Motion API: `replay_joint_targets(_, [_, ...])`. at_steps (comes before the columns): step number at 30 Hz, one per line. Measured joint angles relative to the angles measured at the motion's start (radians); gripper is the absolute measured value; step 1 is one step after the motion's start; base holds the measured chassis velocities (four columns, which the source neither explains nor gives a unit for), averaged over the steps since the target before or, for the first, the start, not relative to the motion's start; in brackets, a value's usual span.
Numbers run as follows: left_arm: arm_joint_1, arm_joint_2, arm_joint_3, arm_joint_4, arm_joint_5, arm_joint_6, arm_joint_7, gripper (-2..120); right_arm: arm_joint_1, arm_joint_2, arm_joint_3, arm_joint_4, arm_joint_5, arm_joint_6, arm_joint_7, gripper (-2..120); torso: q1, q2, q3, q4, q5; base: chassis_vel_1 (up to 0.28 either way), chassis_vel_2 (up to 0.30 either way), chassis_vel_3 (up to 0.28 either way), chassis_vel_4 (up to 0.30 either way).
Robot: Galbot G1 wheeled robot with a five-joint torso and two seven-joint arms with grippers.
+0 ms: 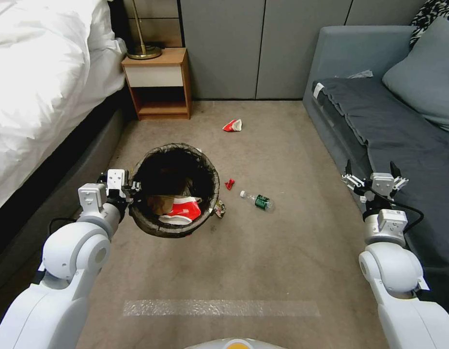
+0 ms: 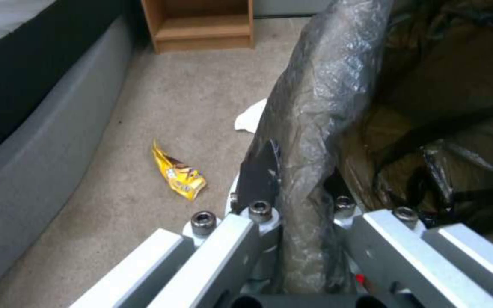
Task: Pick up the trash bin, then pick up the garbage from the floor and place it into the trash bin.
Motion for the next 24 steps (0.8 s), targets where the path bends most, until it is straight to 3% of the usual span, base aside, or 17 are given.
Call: replay_joint_targets(24, [0.000, 0.000, 0.000, 0.000, 0.000, 0.000, 0.000, 1, 0.000, 0.000, 0.000, 0.000, 0.000, 0.000, 0.000, 100, 0.000, 0.000, 0.000, -0.0001, 0.0000, 0.000, 0.000, 0.000, 0.000])
